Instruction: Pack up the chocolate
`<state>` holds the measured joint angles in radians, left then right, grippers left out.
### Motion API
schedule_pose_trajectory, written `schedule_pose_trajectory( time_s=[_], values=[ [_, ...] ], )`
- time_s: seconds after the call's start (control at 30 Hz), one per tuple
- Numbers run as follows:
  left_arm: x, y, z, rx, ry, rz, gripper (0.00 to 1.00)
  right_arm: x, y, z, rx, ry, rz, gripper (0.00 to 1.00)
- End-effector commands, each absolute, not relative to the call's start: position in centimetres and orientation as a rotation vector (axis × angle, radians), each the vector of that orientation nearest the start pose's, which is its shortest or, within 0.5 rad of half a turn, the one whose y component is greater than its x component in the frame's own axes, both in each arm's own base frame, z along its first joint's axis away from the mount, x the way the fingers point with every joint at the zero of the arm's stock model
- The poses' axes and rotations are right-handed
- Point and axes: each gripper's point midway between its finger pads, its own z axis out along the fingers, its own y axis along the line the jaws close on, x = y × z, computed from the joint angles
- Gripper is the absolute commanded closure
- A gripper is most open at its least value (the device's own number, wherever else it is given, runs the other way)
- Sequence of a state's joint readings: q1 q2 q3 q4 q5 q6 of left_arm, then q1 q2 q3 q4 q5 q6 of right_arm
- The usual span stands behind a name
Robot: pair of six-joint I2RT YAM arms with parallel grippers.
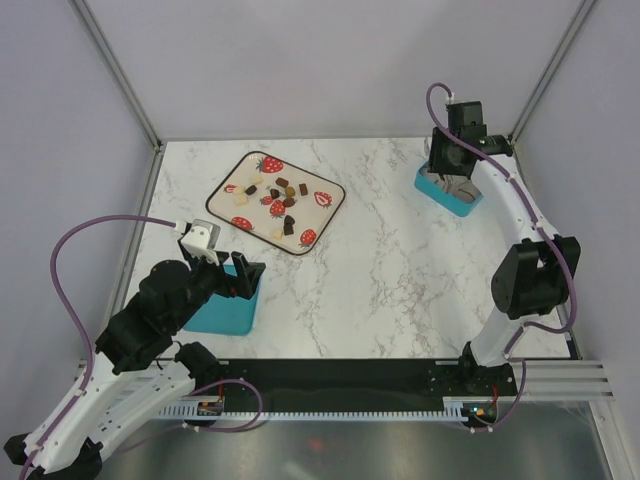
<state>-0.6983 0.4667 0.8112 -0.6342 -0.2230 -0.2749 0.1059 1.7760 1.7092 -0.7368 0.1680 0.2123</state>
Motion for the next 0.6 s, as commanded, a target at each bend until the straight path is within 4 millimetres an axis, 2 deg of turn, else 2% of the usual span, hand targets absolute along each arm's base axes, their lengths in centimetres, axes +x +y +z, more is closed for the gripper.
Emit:
schedule_pose_trajectory(
  time_s=[0.0, 0.07, 0.1, 0.17, 0.2, 0.27, 0.4, 0.43, 0.47, 0.57],
  values=[
    [18.8, -12.5, 26.3, 0.298, 1.847, -0.462, 0.00, 45.6, 8.6, 23.4, 0.012, 2.277, 0.177, 0.50],
    [18.8, -12.5, 26.3, 0.299, 1.847, -0.463, 0.00, 45.0, 10.7, 23.6, -0.041, 2.259, 0.209, 0.50],
    [18.7, -12.5, 26.3, 0.300, 1.846, -0.465, 0.00, 44.4, 12.9, 23.6, -0.097, 2.255, 0.238, 0.50],
    [18.7, -12.5, 26.4, 0.299, 1.844, -0.466, 0.00, 44.0, 14.8, 23.1, -0.120, 2.252, 0.271, 0.50],
    [18.7, -12.5, 26.4, 0.298, 1.844, -0.464, 0.00, 43.5, 16.4, 23.0, -0.153, 2.248, 0.296, 0.50],
    [18.7, -12.4, 26.5, 0.296, 1.840, -0.463, 0.00, 43.4, 18.0, 22.4, -0.166, 2.240, 0.325, 0.50],
    [18.7, -12.3, 26.4, 0.293, 1.841, -0.458, 0.00, 41.9, 23.5, 20.6, -0.309, 2.250, 0.394, 0.49],
    [18.7, -12.3, 26.4, 0.292, 1.841, -0.459, 0.00, 42.0, 24.2, 20.7, -0.323, 2.242, 0.397, 0.49],
    [18.7, -12.4, 26.4, 0.293, 1.841, -0.460, 0.00, 42.3, 24.6, 19.7, -0.324, 2.260, 0.368, 0.49],
    [18.7, -12.4, 26.5, 0.293, 1.840, -0.462, 0.00, 42.6, 26.7, 18.2, -0.348, 2.279, 0.378, 0.49]
  ],
)
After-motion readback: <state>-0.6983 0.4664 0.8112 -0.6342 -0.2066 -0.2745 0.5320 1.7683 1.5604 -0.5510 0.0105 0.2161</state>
